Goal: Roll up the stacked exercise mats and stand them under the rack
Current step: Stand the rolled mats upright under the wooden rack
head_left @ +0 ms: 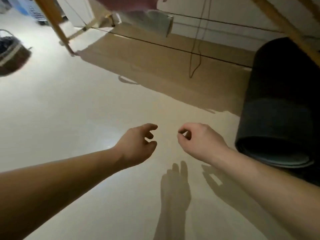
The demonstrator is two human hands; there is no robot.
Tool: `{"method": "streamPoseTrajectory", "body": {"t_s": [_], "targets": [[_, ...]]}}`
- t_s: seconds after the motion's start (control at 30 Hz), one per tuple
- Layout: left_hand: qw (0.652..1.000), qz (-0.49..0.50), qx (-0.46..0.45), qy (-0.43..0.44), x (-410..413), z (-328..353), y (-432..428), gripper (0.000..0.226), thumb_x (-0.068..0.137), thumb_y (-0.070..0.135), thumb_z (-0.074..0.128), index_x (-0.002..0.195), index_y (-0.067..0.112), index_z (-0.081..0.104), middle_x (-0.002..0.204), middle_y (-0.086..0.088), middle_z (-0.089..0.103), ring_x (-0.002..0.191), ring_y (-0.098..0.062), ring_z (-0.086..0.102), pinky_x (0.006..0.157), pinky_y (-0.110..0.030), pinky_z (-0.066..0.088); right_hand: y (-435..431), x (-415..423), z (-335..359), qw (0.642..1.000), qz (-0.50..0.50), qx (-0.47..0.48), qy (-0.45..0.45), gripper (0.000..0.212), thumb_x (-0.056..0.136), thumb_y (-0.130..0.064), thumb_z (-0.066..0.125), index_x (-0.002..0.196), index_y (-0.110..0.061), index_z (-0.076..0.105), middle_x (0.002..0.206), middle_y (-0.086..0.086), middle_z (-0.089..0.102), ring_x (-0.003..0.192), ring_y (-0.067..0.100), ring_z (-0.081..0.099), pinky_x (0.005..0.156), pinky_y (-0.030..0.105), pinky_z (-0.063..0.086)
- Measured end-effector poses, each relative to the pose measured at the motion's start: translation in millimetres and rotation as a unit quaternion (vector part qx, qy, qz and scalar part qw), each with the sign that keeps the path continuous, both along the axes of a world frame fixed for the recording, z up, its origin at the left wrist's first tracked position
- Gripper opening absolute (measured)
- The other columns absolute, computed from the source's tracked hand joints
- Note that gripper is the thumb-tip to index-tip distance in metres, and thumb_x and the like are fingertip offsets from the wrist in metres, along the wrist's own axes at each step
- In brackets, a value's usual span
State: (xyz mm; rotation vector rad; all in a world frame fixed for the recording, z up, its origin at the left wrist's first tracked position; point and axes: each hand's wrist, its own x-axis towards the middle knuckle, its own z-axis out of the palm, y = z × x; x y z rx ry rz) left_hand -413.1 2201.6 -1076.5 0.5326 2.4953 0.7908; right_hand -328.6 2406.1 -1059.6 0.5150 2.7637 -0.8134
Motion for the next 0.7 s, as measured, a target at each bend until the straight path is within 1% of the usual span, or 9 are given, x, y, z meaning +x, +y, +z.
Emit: {"method": "streamPoseTrajectory", "body": {"t_s": [0.07,0.17,0.23,0.3,0.37,0.43,0.6,0.7], "targets": [[0.996,0.084,0.004,-0.012,4.1,1.1,-65.7,0.052,0.099,0.029,0.063,0.148,0.04,0.05,0.127,0.011,0.065,0.094,-0.004,0.069,0.075,-0.022,0.054,-48.1,-24.3,4.4,0.996,0.081,0.013,-0.031,0.027,0.099,-0.048,0.051,0.119,-0.039,0.066,0.101,-0.017,0.07,0.094,0.014,0.067,0.084,0.034,0.055],[0.977,0.211,0.022,-0.024,18.4,3.1,-149.1,0.052,0.099,0.031,0.061,0.149,0.04,0.049,0.126,0.014,0.064,0.096,-0.003,0.069,0.074,-0.025,0.055,-119.1,-61.2,14.4,0.982,0.182,0.026,-0.053,0.029,0.099,-0.048,0.05,0.123,-0.037,0.063,0.103,-0.016,0.068,0.09,0.012,0.068,0.084,0.034,0.056],[0.962,0.268,0.036,-0.03,33.3,6.2,-193.2,0.052,0.099,0.031,0.062,0.149,0.039,0.049,0.127,0.013,0.064,0.097,-0.003,0.069,0.076,-0.027,0.057,-169.7,-83.8,22.8,0.968,0.242,0.023,-0.06,0.029,0.099,-0.047,0.052,0.124,-0.036,0.062,0.105,-0.016,0.066,0.09,0.013,0.068,0.084,0.034,0.056],[0.947,0.318,0.045,-0.035,47.0,8.5,-233.5,0.053,0.099,0.03,0.062,0.15,0.038,0.048,0.128,0.012,0.063,0.098,-0.005,0.068,0.075,-0.025,0.058,-226.2,-103.8,27.9,0.954,0.294,0.006,-0.058,0.027,0.099,-0.045,0.055,0.121,-0.033,0.065,0.111,-0.013,0.064,0.092,0.014,0.067,0.087,0.037,0.057],[0.926,0.371,0.056,-0.041,59.8,11.6,-272.0,0.054,0.099,0.03,0.062,0.151,0.037,0.048,0.127,0.011,0.062,0.098,-0.005,0.068,0.071,-0.021,0.057,-288.5,-115.1,30.8,0.946,0.319,-0.034,-0.049,0.022,0.098,-0.042,0.057,0.114,-0.031,0.068,0.11,-0.012,0.066,0.091,0.014,0.067,0.089,0.039,0.058],[0.907,0.415,0.062,-0.041,70.0,13.4,-309.5,0.054,0.099,0.031,0.062,0.151,0.036,0.048,0.127,0.011,0.062,0.099,-0.007,0.067,0.075,-0.024,0.057,-348.4,-117.1,29.5,0.937,0.34,-0.068,-0.046,0.019,0.098,-0.039,0.058,0.11,-0.03,0.07,0.102,-0.015,0.064,0.089,0.012,0.067,0.086,0.038,0.059],[0.859,0.507,0.066,-0.018,86.6,26.0,-398.8,0.055,0.1,0.032,0.063,0.152,0.034,0.047,0.129,0.008,0.064,0.106,-0.012,0.066,0.085,-0.029,0.058,-474.0,-101.4,22.4,0.898,0.417,-0.115,-0.076,0.022,0.098,-0.033,0.058,0.111,-0.024,0.074,0.103,-0.01,0.066,0.09,0.013,0.066,0.083,0.034,0.056],[0.831,0.552,0.069,-0.016,104.5,35.4,-453.2,0.056,0.101,0.03,0.063,0.154,0.033,0.045,0.135,0.004,0.062,0.109,-0.013,0.065,0.083,-0.027,0.058,-539.9,-89.4,19.9,0.882,0.436,-0.15,-0.101,0.02,0.097,-0.029,0.058,0.108,-0.022,0.074,0.101,-0.006,0.07,0.093,0.017,0.068,0.079,0.032,0.055]]}}
